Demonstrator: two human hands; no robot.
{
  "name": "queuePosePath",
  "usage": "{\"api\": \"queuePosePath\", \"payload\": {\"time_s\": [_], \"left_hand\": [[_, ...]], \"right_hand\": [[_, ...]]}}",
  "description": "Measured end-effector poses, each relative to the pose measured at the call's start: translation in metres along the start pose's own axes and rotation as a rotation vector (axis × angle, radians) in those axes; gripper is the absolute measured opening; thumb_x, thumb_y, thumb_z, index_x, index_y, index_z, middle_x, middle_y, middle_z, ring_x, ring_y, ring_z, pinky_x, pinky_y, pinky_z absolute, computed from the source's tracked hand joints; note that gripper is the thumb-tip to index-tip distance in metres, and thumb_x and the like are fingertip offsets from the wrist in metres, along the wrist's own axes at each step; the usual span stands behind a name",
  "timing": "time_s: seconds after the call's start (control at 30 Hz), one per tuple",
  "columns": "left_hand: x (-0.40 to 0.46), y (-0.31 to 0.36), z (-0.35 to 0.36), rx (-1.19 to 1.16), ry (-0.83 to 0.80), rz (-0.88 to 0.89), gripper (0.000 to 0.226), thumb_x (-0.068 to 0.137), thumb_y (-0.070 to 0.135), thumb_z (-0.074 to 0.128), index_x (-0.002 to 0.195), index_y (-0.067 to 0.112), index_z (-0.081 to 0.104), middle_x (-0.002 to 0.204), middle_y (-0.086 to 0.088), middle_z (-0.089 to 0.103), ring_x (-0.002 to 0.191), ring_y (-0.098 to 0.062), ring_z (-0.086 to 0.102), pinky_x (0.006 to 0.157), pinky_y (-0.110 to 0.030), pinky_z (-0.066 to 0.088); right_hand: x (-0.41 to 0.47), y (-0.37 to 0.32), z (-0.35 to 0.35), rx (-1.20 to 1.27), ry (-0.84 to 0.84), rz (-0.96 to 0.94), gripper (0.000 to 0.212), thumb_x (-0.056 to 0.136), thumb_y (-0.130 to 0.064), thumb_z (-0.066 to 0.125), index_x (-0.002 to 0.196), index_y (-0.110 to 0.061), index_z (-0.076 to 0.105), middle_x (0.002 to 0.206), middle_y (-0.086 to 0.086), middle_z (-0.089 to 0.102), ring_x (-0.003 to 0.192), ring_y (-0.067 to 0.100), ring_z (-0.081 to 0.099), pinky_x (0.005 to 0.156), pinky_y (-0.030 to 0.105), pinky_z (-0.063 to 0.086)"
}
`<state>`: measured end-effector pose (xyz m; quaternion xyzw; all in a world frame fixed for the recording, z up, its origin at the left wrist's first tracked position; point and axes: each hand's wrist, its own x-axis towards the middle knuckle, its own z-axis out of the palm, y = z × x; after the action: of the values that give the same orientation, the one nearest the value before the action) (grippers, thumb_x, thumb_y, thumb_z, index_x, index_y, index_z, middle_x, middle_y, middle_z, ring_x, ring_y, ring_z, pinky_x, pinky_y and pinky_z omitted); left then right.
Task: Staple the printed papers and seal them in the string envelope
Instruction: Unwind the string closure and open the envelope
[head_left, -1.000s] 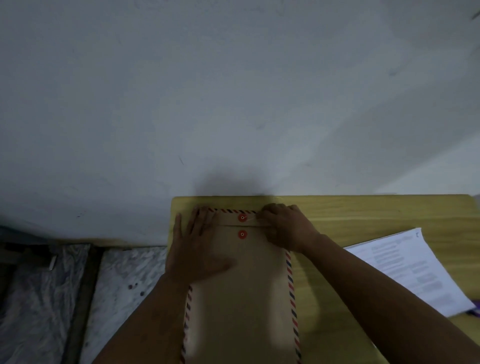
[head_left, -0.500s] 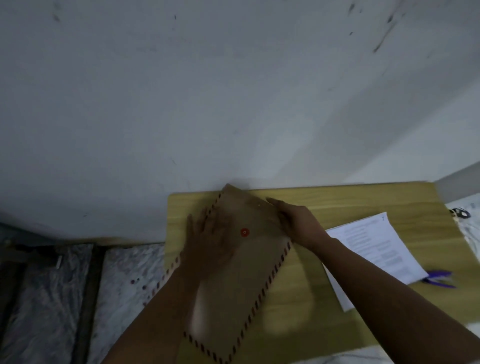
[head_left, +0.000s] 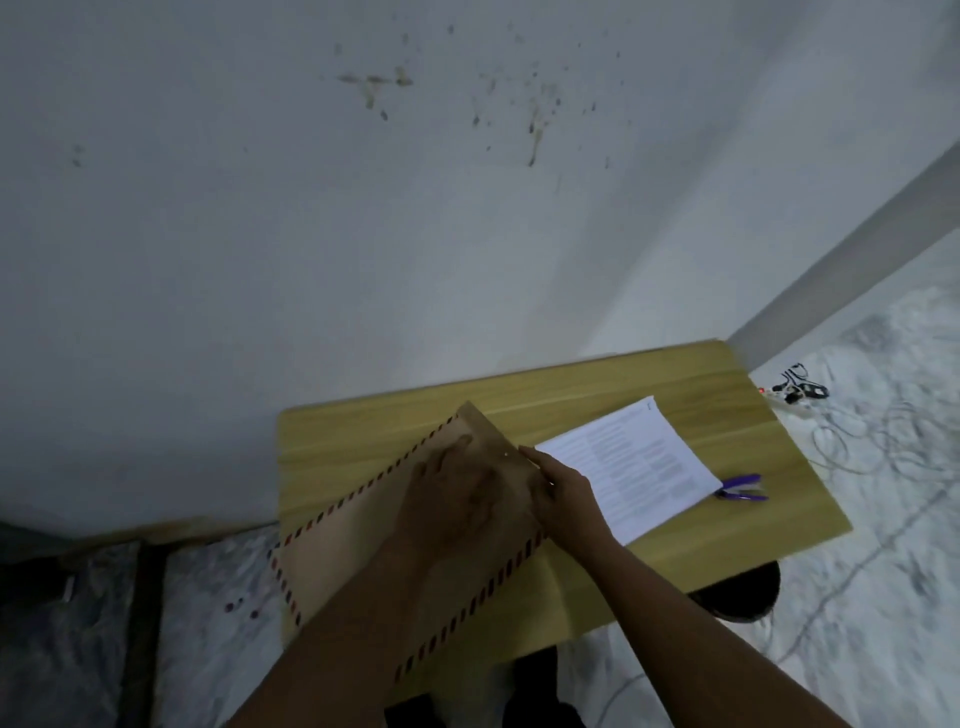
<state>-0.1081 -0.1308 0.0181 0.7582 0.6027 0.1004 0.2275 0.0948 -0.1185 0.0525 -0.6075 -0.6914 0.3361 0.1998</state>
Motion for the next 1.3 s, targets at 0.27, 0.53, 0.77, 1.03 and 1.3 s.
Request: {"api": "queuePosePath", "payload": {"time_s": [0.27, 0.53, 0.77, 1.03, 1.3], "left_hand": [[0.017, 0.058, 0.013, -0.136, -0.002, -0.257, 0.066, 0.084, 0.074, 0.037, 0.128, 0.029, 0.058, 0.131, 0.000, 0.055, 0.110, -0.025, 0.060, 0.090, -0.047, 0.054], [0.039, 0.109, 0.028, -0.718, 0.083, -0.717, 0.054, 0.079, 0.056, 0.078, 0.117, 0.022, 0.064, 0.111, 0.004, 0.063, 0.103, -0.018, 0.062, 0.081, -0.032, 0.048], [0.054, 0.137, 0.044, -0.783, 0.207, -0.870, 0.048, 0.079, 0.051, 0.081, 0.113, 0.020, 0.066, 0.115, 0.002, 0.066, 0.101, -0.018, 0.061, 0.078, -0.031, 0.046], [0.063, 0.167, 0.052, -0.920, 0.334, -0.935, 0.046, 0.081, 0.046, 0.081, 0.115, 0.019, 0.066, 0.108, 0.003, 0.066, 0.087, -0.006, 0.058, 0.067, -0.023, 0.046], [0.067, 0.175, 0.055, -1.012, 0.418, -0.950, 0.043, 0.075, 0.043, 0.081, 0.111, 0.025, 0.065, 0.109, 0.002, 0.070, 0.096, -0.015, 0.066, 0.087, -0.042, 0.060]], "right_hand": [[-0.015, 0.025, -0.025, 0.071, 0.086, 0.010, 0.044, 0.095, -0.013, 0.058, 0.139, -0.017, 0.058, 0.071, 0.001, 0.067, 0.061, 0.014, 0.061, 0.058, 0.026, 0.047], [-0.008, 0.058, -0.056, 0.269, -0.016, 0.058, 0.041, 0.096, -0.025, 0.064, 0.137, -0.028, 0.059, 0.088, -0.007, 0.074, 0.077, 0.007, 0.070, 0.066, 0.028, 0.056], [0.012, 0.087, -0.072, 0.422, -0.114, 0.139, 0.043, 0.091, -0.011, 0.061, 0.133, -0.023, 0.064, 0.095, 0.003, 0.077, 0.085, 0.022, 0.073, 0.075, 0.049, 0.062], [0.032, 0.094, -0.093, 0.694, -0.312, 0.331, 0.027, 0.085, -0.006, 0.060, 0.103, -0.015, 0.078, 0.101, 0.015, 0.075, 0.096, 0.039, 0.071, 0.082, 0.058, 0.059], [0.043, 0.101, -0.098, 0.693, -0.366, 0.261, 0.029, 0.088, -0.003, 0.059, 0.106, -0.016, 0.075, 0.103, 0.011, 0.075, 0.100, 0.036, 0.070, 0.089, 0.056, 0.057]]}}
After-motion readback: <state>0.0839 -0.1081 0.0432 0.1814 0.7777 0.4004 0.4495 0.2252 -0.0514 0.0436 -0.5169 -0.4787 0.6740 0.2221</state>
